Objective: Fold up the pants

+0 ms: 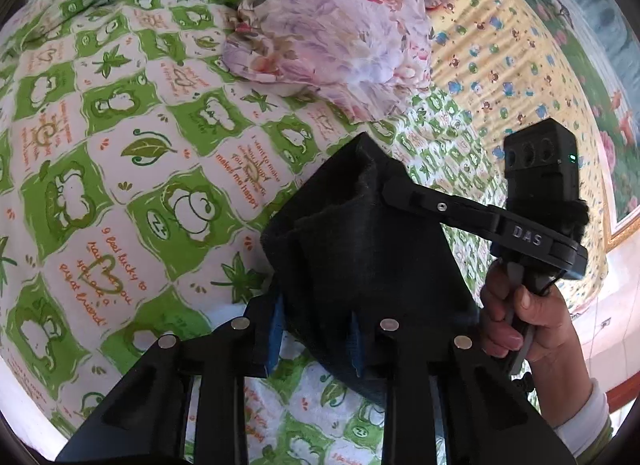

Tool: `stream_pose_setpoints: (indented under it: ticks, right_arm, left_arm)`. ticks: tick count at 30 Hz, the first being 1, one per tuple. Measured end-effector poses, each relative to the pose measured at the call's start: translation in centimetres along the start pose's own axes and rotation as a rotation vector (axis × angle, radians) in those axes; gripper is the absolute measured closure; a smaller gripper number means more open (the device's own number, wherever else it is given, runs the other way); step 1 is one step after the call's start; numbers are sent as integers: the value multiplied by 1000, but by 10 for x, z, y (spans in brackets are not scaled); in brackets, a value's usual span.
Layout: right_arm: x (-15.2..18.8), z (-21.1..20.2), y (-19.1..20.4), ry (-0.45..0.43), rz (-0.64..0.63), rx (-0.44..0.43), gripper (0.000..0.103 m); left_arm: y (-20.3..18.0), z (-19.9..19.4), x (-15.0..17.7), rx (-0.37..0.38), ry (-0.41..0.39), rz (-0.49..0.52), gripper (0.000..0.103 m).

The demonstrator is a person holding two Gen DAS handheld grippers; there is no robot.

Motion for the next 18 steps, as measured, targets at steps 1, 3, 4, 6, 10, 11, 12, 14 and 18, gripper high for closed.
stream_pose_setpoints:
  ticks: [1,3,4,6,10,11,12,14,18]
  right_arm:
    - [0,-4,2,-9,0,0,78]
    - [2,-15,7,-38,-1,-8,79]
    - [3,-21,9,-51,-2,-12,79]
    - [4,-37,14,-91,-1,-32,79]
    - [10,-71,22,-167,-4,-63,79]
    - [12,-81,24,-188,-3,-69,79]
    - [16,-91,25,-207,-1,-73,79]
    - [22,-109,25,-241,6,-81,79]
    - [45,-154,29,-327,19,-90,79]
  left_arm:
    - [-3,-2,0,2,-4,4,80]
    - [-11,-8,-1,11,-18,14,80]
    - [-16,-13,-1,19,-27,19,81]
    - [-28,-21,-3,38,-41,29,81]
    - [-60,-39,-2,63,-75,93,81]
    - [-70,-42,-1,70,-81,119,81]
    - [-80,-46,0,79,-86,142,81]
    - [-100,-53,4,103,-94,185,81]
    - [-139,-64,13,160,-95,255,81]
Point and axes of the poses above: each gripper's, at about its wrist camera, not at the fingertips, and z roughly the way its jaws point, y to its left, x to its underside, the point moved 3 cm from there along z, roughly the way its jaws point, and after that the axes turned 2 degrees about x, right-handed, at the moved point
